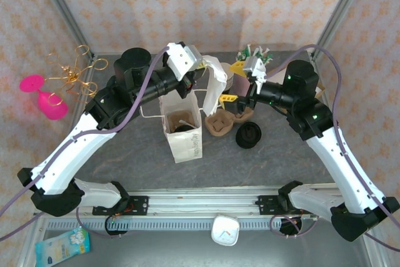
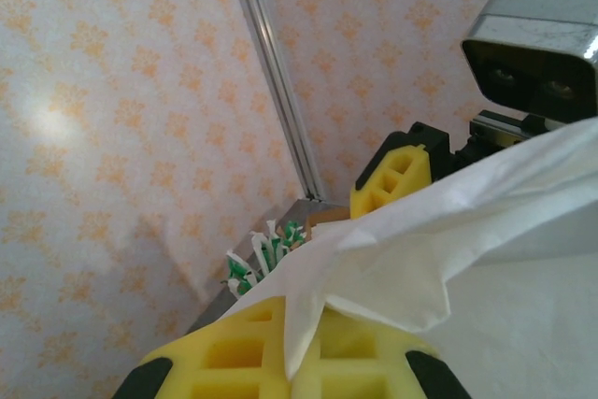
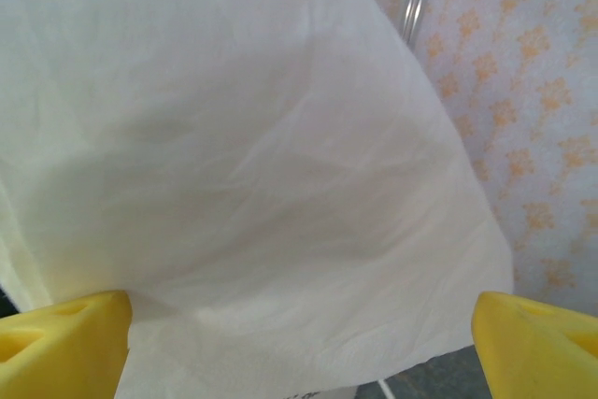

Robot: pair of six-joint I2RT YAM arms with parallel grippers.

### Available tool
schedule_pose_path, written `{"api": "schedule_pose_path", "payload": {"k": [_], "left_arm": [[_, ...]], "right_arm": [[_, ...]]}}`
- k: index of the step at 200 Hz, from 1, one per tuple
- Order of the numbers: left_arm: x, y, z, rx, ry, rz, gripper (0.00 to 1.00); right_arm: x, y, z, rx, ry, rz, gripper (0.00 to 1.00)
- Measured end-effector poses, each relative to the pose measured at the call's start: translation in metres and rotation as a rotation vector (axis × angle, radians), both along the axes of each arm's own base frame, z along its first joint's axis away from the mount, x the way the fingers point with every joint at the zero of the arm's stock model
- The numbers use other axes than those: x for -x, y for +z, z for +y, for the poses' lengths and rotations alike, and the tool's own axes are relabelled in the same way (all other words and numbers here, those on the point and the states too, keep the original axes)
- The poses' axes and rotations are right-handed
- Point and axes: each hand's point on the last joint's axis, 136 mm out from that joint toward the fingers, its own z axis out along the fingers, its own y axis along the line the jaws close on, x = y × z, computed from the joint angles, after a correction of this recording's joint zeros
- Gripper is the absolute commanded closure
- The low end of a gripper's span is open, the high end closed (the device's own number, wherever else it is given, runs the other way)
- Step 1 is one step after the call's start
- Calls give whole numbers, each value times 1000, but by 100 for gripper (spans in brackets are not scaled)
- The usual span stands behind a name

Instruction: Pack the takeout coffee

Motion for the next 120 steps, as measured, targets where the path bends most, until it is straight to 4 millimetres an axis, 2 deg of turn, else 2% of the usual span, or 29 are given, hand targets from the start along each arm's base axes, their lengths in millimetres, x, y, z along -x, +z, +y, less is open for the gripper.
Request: {"api": "schedule_pose_path", "payload": {"k": [52,69,96,120], "left_arm": [[-2,-33,-11,1,-36,81,100],[0,-41,-13,4,-49,105,100],[5,-44,-14,28,-71,123,100],[11,-42,-13,49,-88,126,100]], "right_arm": [[-4,19,4,2,-30,-173,7],[-5,23,4,3,-38,-213,11],[-9,25,5,9,-44,-253,25],[-14,19,10,24,-26,-239,34]]}}
